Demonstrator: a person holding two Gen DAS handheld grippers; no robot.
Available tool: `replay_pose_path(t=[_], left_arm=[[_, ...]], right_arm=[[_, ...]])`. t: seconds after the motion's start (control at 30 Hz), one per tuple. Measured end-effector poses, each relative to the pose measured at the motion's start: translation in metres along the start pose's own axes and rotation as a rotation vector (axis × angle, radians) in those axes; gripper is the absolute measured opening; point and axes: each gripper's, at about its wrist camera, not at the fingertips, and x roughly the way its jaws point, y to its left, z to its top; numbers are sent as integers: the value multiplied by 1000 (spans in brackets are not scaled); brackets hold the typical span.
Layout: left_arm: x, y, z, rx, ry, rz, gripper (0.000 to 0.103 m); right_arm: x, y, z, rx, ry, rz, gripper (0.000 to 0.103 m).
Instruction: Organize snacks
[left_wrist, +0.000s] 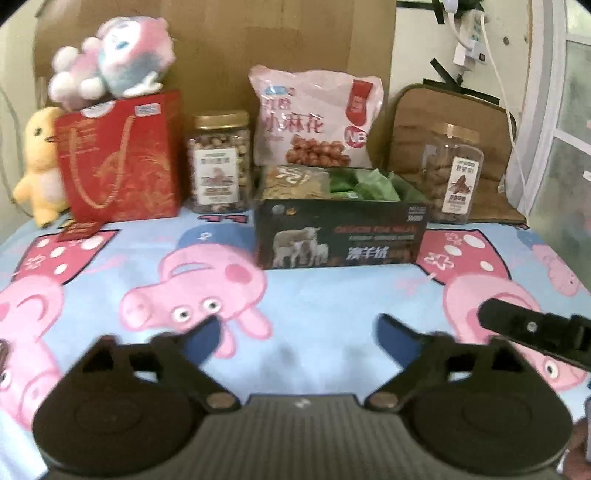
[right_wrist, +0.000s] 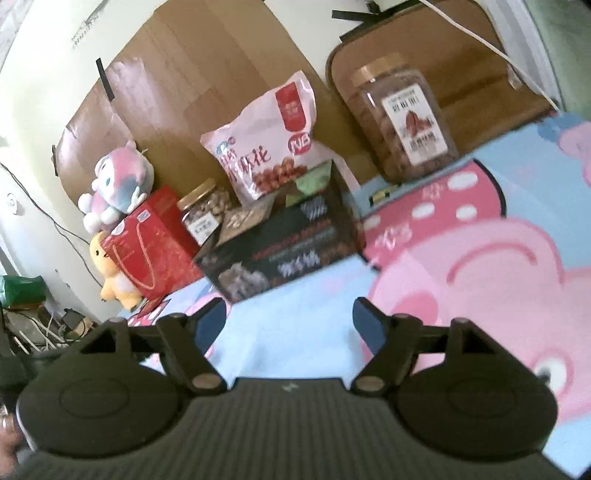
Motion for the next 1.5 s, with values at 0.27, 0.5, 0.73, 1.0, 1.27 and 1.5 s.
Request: replay_pose_path(t=[0.27, 0.5, 0.73, 1.0, 1.27, 1.5], left_arm=[[-34, -1, -27, 4, -17, 1, 103], [-57, 2, -39, -9, -27, 7, 103], [-65, 6, -47, -65, -36, 27, 103], [-49, 2, -46, -51, -21, 58, 103], [-30, -5, -45, -16, -26, 116, 103], [-14, -5, -44, -11, 4, 111, 103]], right_arm=[[-35, 32, -33, -58, -36, -44, 91], [-55, 40, -42, -46, -86, -59, 93], [-72, 51, -54, -53, -141, -55, 96], [-76, 55, -62, -121, -218, -81, 96], [-53, 44, -62, -128, -176, -85, 96], [-39, 30, -61, -91, -155, -116, 96]])
